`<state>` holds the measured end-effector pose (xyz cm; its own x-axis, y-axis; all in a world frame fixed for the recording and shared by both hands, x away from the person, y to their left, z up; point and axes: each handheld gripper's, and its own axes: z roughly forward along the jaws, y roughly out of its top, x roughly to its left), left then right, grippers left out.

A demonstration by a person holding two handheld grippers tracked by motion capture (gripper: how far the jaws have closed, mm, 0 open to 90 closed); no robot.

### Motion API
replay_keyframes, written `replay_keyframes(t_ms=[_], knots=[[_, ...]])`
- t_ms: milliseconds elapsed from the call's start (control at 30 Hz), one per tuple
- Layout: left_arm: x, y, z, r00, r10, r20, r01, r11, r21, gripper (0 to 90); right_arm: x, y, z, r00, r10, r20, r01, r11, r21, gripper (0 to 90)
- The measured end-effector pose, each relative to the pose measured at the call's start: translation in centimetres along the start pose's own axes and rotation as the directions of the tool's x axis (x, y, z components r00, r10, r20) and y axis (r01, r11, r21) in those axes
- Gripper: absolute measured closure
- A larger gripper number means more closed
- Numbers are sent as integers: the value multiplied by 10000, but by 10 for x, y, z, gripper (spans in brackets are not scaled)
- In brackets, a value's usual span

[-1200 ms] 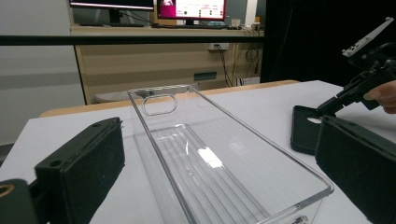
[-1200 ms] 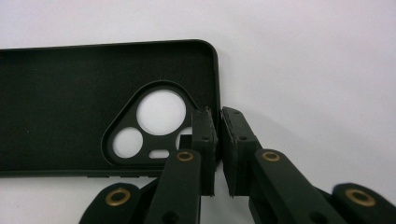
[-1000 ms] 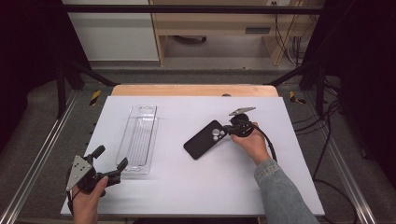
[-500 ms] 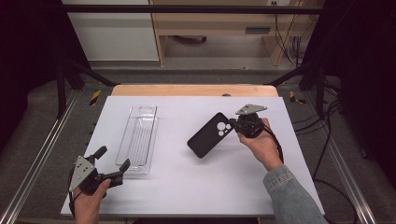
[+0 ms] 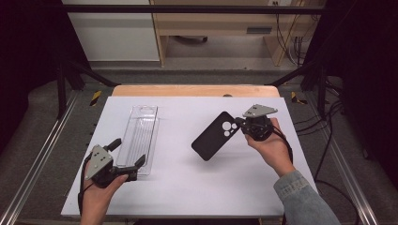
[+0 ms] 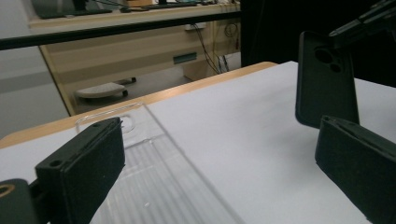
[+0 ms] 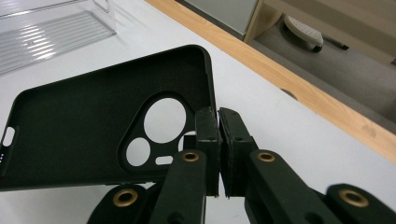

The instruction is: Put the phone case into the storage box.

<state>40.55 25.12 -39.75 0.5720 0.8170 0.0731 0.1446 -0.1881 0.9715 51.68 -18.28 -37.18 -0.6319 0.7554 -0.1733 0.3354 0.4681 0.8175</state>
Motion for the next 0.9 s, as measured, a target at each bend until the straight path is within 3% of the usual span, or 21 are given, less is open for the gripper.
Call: replay_keyframes(t_ms=[133,300,500,900], knots=[[-5,12,13,9986,390,350,-405,9983,430,12,3,6,-3,9996,-289,56,288,9995,97,880],[-16,18,35,9947,414,945,-496,9951,860,12,4,11,-6,9982,-598,70,597,9980,184,880],[-25,31,50,9908,632,1200,-737,9936,852,12,11,20,-7,9960,-897,14,896,9957,251,880],[-42,48,74,9792,1144,1675,-1369,9821,1292,13,21,28,-13,9918,-1275,-50,1275,9914,276,880]])
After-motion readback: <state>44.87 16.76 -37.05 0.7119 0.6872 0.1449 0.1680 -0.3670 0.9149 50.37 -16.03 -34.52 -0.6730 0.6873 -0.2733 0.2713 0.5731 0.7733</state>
